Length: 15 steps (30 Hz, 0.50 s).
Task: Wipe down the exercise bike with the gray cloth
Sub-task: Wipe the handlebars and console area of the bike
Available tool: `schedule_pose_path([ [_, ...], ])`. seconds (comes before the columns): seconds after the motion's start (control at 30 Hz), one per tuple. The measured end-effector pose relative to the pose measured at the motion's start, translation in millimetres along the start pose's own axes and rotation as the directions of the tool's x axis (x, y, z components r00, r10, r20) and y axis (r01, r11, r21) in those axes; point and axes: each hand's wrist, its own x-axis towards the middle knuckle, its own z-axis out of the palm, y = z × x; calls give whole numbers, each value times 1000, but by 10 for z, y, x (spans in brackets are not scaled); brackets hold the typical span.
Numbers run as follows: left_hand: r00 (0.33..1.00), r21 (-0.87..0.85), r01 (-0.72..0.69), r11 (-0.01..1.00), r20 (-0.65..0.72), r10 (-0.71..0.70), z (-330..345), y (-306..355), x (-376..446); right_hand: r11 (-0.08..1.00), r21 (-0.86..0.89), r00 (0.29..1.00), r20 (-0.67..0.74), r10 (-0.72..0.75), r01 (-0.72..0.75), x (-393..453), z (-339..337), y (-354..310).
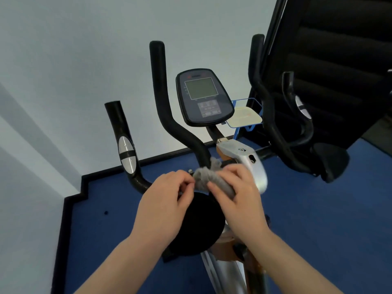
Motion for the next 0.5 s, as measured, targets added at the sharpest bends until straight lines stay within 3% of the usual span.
schedule_pose_path([
  [0.1,1000,55,10,998,-5,-9,32,7,-4,991,114,997,47,62,-67,92,-93,85],
  [0.27,997,55,71,996,-43,-69,50,-20,-20,986,157,996,-54,64,-55,-37,32,89],
  [0.43,991,94,116,989,-78,-109,58,-7,-36,986,159,996,81,36,-48,51,-226,175],
  [0.5,989,145,133,980,-76,-123,63,1,-24,991,130,1000,-1,-11,11,318,-305,143],
])
